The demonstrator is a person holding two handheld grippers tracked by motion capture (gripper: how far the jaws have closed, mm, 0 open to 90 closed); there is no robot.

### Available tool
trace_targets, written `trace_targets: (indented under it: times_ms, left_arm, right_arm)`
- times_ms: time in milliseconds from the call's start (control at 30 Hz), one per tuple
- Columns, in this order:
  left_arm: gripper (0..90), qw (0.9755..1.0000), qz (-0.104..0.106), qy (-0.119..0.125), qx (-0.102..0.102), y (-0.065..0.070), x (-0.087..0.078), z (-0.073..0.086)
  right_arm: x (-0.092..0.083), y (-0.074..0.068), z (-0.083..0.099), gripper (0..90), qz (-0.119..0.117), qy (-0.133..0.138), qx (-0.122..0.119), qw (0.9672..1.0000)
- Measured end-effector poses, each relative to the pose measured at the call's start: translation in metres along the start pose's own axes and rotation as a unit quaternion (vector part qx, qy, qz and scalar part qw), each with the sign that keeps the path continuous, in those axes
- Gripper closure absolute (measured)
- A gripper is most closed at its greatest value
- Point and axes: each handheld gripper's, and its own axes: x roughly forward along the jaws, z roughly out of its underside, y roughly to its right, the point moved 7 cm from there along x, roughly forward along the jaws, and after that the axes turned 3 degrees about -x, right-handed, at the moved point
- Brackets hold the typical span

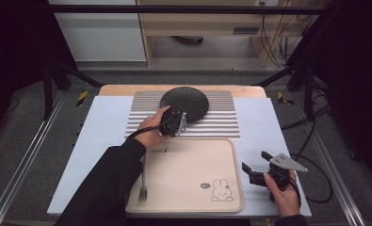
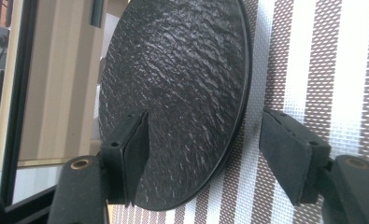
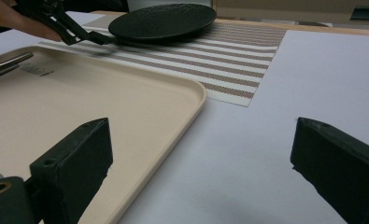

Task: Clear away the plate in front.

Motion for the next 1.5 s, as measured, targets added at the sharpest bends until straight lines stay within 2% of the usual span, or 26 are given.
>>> trace_targets:
  times_ms: [333,433,600,900,1200,1433,1500]
  left_arm:
    - [38.3,0.9999,-0.011,-0.009,0.003,0.002,0.012,0.002]
    - [39.5,0.9999,-0.013,-0.008,0.006,0.003,0.013,0.001]
    - [41.7,0.9994,-0.024,-0.004,0.026,0.005,0.010,-0.006]
    - [44.5,0.9991,-0.034,-0.007,0.026,0.004,0.014,-0.002]
    - [47.3,0.9982,-0.039,-0.002,0.046,0.008,0.013,-0.006]
    - [48.9,0.9978,-0.040,-0.006,0.052,0.009,0.018,-0.004]
    - [50.1,0.9978,-0.043,-0.008,0.049,0.008,0.020,-0.002]
  right_arm:
    - [0.000,0.001,0.001,6.0,0.000,-0.002,0.003,1.0000]
    - [0.000,0.001,0.001,5.9,0.001,-0.002,0.003,1.0000]
    - [0.000,0.001,0.001,5.9,0.001,-0.002,0.002,1.0000]
    - [0.000,0.001,0.001,5.9,0.001,-0.003,0.002,1.0000]
    - [0.000,0.001,0.001,6.0,0.002,-0.003,0.002,1.0000]
    - [0.000,0.001,0.001,6.0,0.001,0.000,0.006,1.0000]
    - [-0.001,0.001,0.000,5.9,0.000,0.002,0.005,1.0000]
